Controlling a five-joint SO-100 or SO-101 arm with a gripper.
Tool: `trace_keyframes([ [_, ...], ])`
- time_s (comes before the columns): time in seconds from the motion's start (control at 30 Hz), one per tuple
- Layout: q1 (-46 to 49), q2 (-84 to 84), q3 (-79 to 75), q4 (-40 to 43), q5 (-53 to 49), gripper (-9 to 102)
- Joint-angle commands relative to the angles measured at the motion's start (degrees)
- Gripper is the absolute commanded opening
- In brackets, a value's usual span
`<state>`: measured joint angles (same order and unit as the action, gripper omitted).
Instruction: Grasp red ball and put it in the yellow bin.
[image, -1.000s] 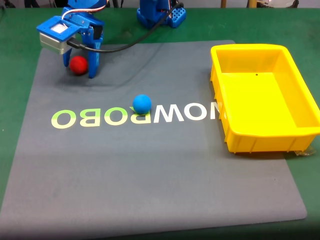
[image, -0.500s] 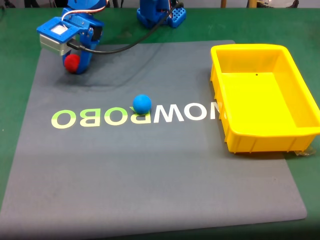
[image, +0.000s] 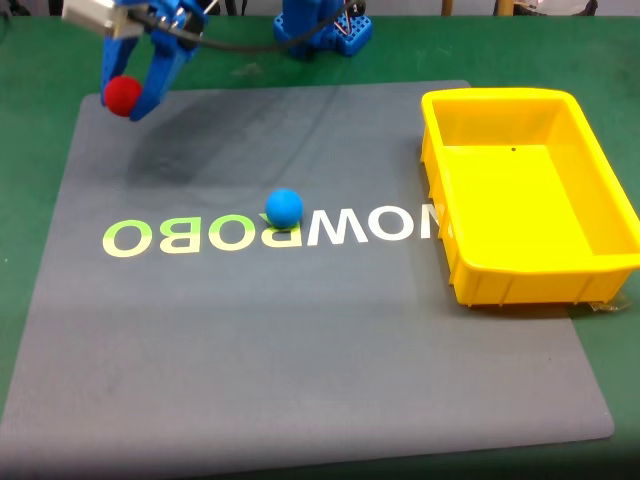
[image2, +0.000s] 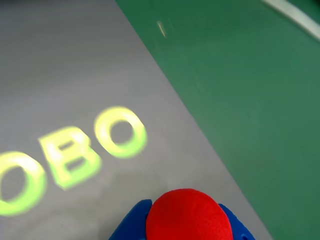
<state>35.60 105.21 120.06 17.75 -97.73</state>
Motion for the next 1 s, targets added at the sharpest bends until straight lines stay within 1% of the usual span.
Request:
trace_keyframes([
  [0.0, -5.98, 5.54, -5.80, -0.26, 2.11, 0],
  [0.23, -23.47, 5.98, -10.46, -0.26, 2.99, 0],
  [0.5, -43.15, 0.18, -17.23, -0.79, 2.99, 0],
  [0.67, -50.89, -4.22, -20.39, -0.79, 3.43, 0],
  [0.97, -59.77, -9.14, -21.97, -0.88, 4.57, 0],
])
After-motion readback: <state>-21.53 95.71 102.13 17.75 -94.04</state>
